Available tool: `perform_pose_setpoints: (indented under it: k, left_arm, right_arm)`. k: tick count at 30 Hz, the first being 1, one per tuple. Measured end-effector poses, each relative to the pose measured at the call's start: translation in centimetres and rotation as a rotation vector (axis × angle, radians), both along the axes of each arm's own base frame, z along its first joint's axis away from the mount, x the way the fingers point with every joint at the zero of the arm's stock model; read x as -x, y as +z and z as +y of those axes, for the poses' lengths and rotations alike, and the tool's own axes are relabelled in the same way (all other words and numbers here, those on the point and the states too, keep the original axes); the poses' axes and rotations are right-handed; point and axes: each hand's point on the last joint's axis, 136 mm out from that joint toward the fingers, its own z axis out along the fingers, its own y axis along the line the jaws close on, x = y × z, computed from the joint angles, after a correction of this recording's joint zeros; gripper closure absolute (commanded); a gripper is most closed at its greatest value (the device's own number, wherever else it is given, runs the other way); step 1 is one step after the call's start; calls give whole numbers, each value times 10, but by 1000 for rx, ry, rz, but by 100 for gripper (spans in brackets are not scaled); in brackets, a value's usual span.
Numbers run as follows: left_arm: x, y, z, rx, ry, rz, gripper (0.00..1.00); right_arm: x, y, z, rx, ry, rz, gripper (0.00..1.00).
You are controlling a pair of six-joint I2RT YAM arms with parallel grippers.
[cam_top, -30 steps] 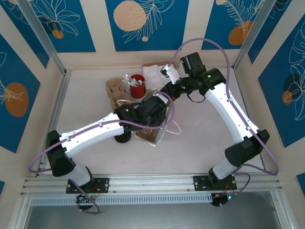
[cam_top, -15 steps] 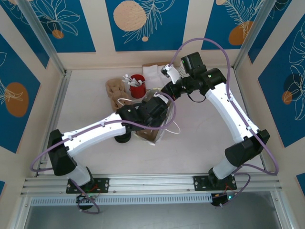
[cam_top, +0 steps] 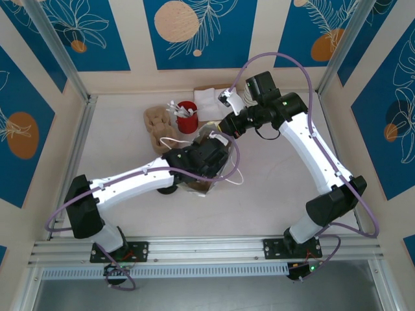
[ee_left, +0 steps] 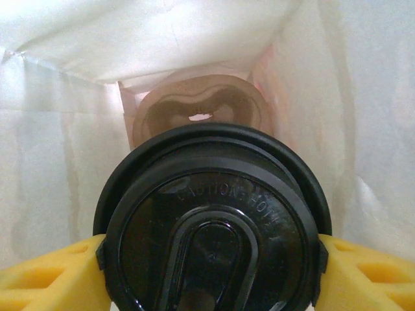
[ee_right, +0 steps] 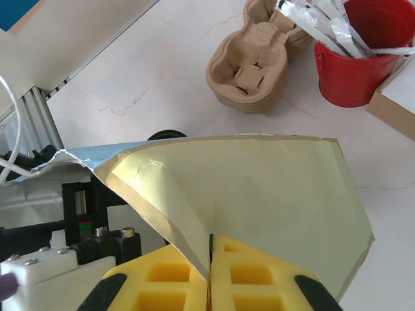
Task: Pack the takeout coffee
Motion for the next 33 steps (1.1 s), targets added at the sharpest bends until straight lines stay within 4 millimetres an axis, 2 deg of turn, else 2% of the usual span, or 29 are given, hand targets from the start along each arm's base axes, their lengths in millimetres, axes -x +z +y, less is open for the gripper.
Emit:
perform_pose_setpoints:
  k: [13, 33]
  left_arm:
    - [0, 15, 2, 54, 4, -40, 28]
    - [-1, 9, 3, 34, -4, -45, 28]
  right_arm:
    - [3, 1, 2, -13, 10, 11, 92]
    - [4, 1, 4, -16, 17, 14, 91]
